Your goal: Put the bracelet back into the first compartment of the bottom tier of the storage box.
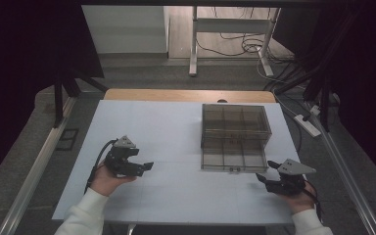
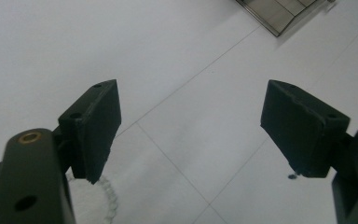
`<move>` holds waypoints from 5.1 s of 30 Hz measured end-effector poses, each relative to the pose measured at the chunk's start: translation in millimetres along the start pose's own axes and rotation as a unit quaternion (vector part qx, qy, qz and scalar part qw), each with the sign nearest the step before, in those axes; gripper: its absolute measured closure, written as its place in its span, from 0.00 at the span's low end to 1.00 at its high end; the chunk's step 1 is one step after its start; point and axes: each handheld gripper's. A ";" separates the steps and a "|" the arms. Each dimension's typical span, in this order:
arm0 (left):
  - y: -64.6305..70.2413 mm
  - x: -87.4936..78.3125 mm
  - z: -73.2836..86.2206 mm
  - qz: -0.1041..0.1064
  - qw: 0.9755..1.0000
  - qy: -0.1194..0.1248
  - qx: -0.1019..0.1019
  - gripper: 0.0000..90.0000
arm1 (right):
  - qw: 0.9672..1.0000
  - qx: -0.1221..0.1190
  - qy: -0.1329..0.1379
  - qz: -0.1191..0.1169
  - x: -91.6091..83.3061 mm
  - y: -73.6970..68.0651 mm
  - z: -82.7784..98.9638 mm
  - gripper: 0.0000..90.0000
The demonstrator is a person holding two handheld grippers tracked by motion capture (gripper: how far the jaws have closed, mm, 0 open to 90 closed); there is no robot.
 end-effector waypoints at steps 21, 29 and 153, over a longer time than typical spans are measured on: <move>-22.8 -7.0 3.4 -0.018 1.000 -0.011 -0.014 0.24 | 1.000 0.004 -0.003 0.006 -3.5 0.0 2.1 0.37; -37.4 -12.5 10.2 -0.037 0.999 -0.017 -0.028 0.25 | 1.000 0.001 -0.006 0.004 -1.9 -0.3 1.8 0.37; -77.4 -14.4 39.1 -0.069 0.995 -0.046 -0.060 0.95 | 1.000 -0.007 -0.016 0.007 0.8 -1.4 2.9 0.37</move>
Point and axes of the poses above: each handheld gripper's, and its own axes: x roughly forward along the jaws, z roughly out of its underside, y roughly to its right, and after that the axes turned 1 degree about -z, right-handed
